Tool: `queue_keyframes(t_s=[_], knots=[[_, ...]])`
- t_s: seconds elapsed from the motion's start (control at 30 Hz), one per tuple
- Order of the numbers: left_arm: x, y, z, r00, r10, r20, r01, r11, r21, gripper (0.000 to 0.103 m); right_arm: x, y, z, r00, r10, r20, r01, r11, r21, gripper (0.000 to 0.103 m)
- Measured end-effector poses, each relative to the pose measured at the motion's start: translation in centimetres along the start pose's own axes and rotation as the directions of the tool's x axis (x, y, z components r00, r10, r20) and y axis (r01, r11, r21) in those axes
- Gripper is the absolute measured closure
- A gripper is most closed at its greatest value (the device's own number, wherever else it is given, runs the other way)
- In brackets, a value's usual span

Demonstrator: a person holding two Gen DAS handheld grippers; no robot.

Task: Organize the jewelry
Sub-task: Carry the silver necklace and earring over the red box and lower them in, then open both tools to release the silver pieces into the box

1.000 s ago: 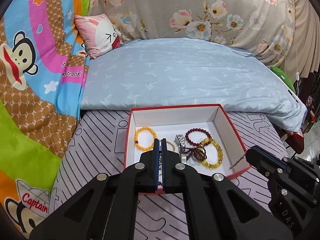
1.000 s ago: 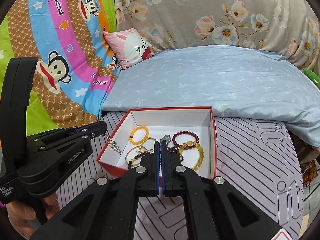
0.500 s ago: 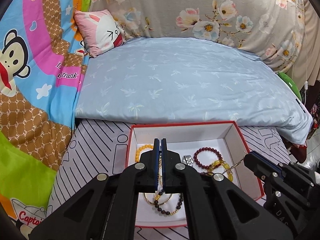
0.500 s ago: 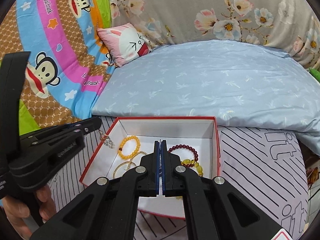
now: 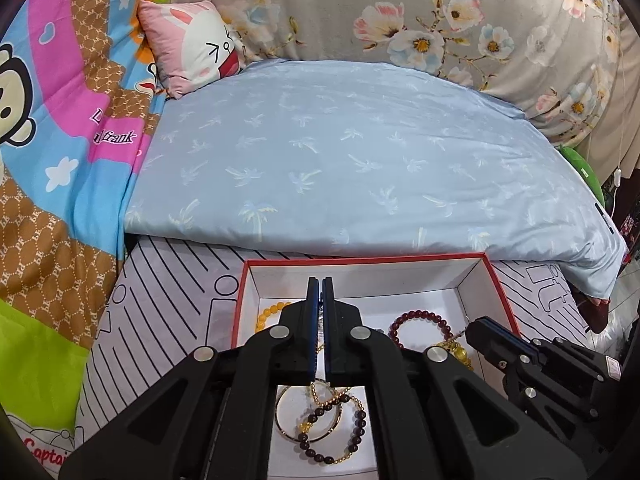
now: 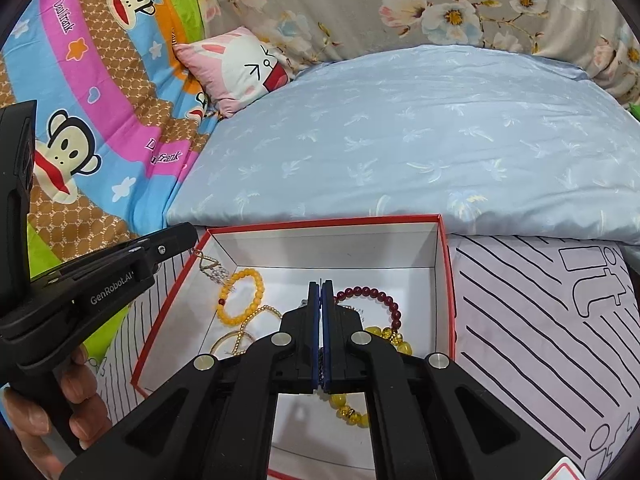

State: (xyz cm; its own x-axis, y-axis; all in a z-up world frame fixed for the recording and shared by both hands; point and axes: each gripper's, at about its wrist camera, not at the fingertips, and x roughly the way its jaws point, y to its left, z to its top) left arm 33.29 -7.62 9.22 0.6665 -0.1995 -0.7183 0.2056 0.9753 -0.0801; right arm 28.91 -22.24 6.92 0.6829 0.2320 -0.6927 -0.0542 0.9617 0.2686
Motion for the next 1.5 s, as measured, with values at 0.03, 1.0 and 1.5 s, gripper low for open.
queue_keyframes(t_s=[0.03,1.0,1.5], knots=[[0.3,-0.1,0.0,1.000,0.001,-0.005,-0.001,1.000,0.000,0.102,0.2,0.0,0.0,1.000,0.000,-0.002,0.000,1.000,0.000,0.102],[2.6,-0.8,-1.1,0.998,0.063,-0.019,-0.062,0.998,0.030,0.070,1.2,1.1,-0.4,0.996,-0.092,0.021,0.093,0.994,-0.061,0.060],[-3.3,0.2,-4.5,0.993,0.105,0.044,-0.106,0.994,0.020,0.045,-3.4,1.0,-3.8,0.988,-0.144,0.057,0.147,0.987,-0.058,0.042]])
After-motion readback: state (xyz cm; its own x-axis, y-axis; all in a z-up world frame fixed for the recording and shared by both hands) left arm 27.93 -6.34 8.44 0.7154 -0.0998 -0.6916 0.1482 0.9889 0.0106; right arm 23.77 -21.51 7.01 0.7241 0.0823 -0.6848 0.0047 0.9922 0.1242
